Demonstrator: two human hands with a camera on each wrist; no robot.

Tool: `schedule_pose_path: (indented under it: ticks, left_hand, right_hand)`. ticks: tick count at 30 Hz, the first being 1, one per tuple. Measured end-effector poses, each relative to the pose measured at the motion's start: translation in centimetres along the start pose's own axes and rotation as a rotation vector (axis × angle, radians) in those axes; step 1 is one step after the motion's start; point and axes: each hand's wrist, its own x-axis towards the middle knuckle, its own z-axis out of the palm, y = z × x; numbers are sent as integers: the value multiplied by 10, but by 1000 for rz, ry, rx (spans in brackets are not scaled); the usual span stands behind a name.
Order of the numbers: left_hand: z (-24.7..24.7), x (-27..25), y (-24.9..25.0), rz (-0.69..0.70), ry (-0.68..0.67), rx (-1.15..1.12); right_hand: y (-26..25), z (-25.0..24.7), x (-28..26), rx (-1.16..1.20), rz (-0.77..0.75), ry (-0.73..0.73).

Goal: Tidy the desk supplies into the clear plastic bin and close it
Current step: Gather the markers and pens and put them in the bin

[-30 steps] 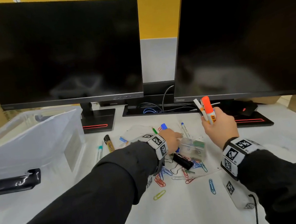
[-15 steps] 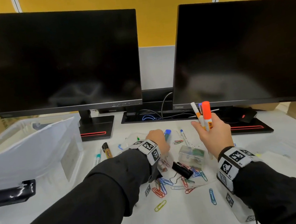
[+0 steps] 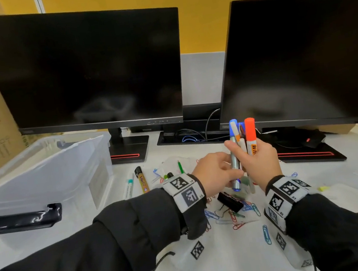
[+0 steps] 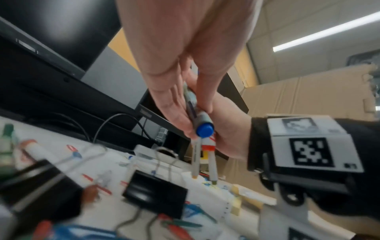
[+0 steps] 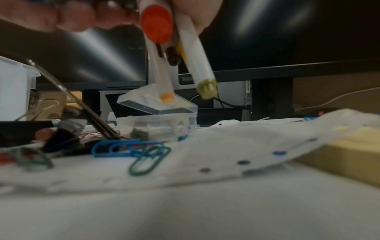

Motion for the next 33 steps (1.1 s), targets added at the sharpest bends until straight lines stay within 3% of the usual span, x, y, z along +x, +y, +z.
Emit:
schedule_pose_path:
  ticks: [4, 6, 8, 11, 13, 17, 22, 26, 30, 33]
  left_hand:
    - [-23, -3, -7, 10, -57, 166]
    - [-44, -1, -15, -45, 18, 401]
    - [-67, 0, -26, -185, 96, 711]
    - [-91, -2, -44, -416, 66, 1023]
    - [-97, -2, -55, -499, 46, 1074]
    - [-94, -1, -67, -533, 25, 1098]
    - [-93, -2, -58, -532, 88, 920]
    - [-96, 2, -44, -450, 181, 518]
    - [-69, 3, -21, -234, 42, 1]
    - [-45, 6, -15, -243, -95, -244]
  right_hand:
    - [-3, 2, -4, -47, 12, -77]
    - [-4, 3, -5, -56, 40, -100]
    - [-5, 3, -4, -42, 71, -90]
    - [-6, 5, -3, -14, 90, -68]
    - [-8, 7, -3, -13, 95, -78]
    - [-8, 13, -3, -12, 114, -94]
    - [-7, 13, -2, -43, 117, -103]
    - [-6, 14, -2, -64, 105, -114]
    - [-6, 13, -2, -60, 54, -114]
    - [-5, 12, -3, -24, 11, -102]
